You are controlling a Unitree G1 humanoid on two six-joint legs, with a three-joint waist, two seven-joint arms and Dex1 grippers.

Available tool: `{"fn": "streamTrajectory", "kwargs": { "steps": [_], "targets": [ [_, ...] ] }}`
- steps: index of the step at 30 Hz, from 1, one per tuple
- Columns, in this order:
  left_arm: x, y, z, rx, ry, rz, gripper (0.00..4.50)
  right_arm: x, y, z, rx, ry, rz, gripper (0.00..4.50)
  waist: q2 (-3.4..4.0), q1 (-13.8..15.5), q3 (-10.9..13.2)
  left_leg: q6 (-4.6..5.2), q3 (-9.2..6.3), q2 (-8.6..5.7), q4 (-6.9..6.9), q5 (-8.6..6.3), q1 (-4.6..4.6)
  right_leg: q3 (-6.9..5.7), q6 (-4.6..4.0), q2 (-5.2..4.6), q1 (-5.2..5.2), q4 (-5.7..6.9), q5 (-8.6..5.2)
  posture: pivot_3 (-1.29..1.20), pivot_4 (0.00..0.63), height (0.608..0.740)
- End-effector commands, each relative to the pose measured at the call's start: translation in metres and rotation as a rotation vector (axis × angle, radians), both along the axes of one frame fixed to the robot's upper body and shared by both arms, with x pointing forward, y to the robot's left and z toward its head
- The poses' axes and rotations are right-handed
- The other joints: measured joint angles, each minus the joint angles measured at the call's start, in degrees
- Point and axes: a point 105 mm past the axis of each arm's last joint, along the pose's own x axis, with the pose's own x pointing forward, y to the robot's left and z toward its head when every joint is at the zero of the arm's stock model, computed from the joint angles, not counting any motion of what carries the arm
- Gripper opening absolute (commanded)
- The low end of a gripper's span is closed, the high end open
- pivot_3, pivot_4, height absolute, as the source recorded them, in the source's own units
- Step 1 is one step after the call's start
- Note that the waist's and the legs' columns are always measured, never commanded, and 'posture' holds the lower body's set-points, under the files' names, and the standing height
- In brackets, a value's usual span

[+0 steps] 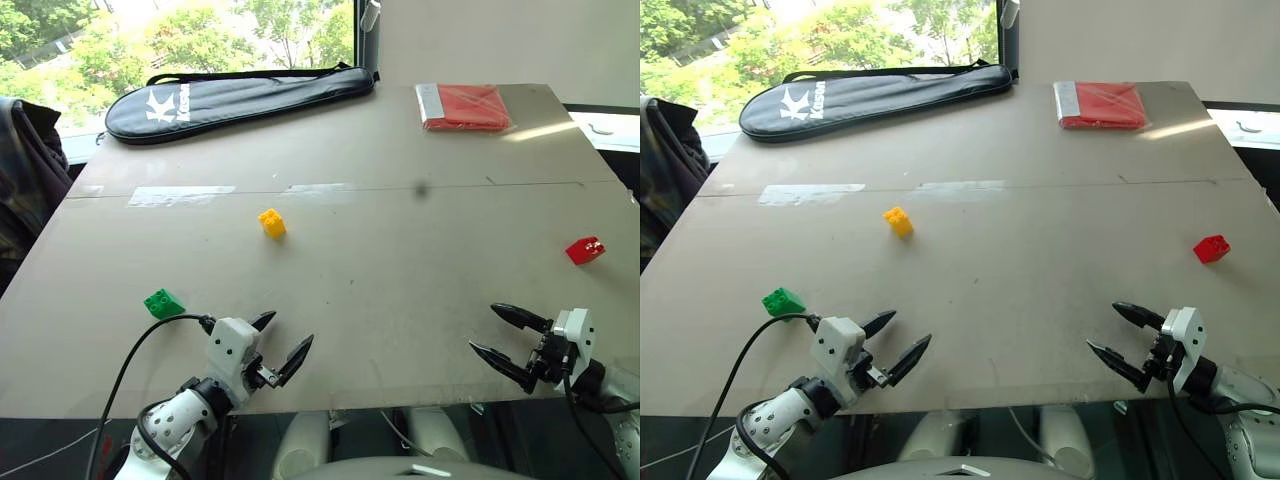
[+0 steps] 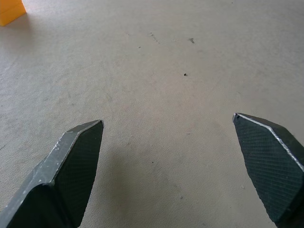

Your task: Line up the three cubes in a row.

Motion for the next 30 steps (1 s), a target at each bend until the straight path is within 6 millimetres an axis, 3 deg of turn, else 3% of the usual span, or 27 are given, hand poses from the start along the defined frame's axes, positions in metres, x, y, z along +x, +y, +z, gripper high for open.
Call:
{"fn": "streamTrajectory", "kwargs": {
  "steps": [1, 22, 30],
  "targets": [
    [0.0, -0.002, 0.004, 0.004, -0.013, -0.034, 4.46, 0.0, -0.003, 0.009, -0.002, -0.038, -0.023, 4.5, 0.0, 0.0, 0.0, 0.0, 0.0, 0.0, 0.0, 0.0, 0.0, 0.0, 0.0, 0.0, 0.0, 0.0, 0.0, 0.0, 0.15, 0.74],
    [0.003, -0.001, 0.012, 0.017, -0.025, -0.067, 4.46, 0.004, -0.011, 0.005, -0.031, -0.027, -0.057, 4.5, 0.02, 0.0, 0.0, 0.0, 0.0, 0.0, 0.0, 0.0, 0.0, -0.01, 0.0, 0.0, 0.0, 0.0, 0.0, 0.0, 0.15, 0.74],
    [0.015, -0.024, 0.045, 0.001, -0.098, -0.29, 4.46, 0.02, -0.072, 0.017, -0.049, -0.035, -0.369, 4.5, 0.05, 0.1, 0.0, 0.0, -0.01, -0.03, 0.02, 0.0, 0.0, -0.03, -0.22, 0.01, 0.0, 0.01, 0.14, 0.0, 0.15, 0.74]
  ]
}}
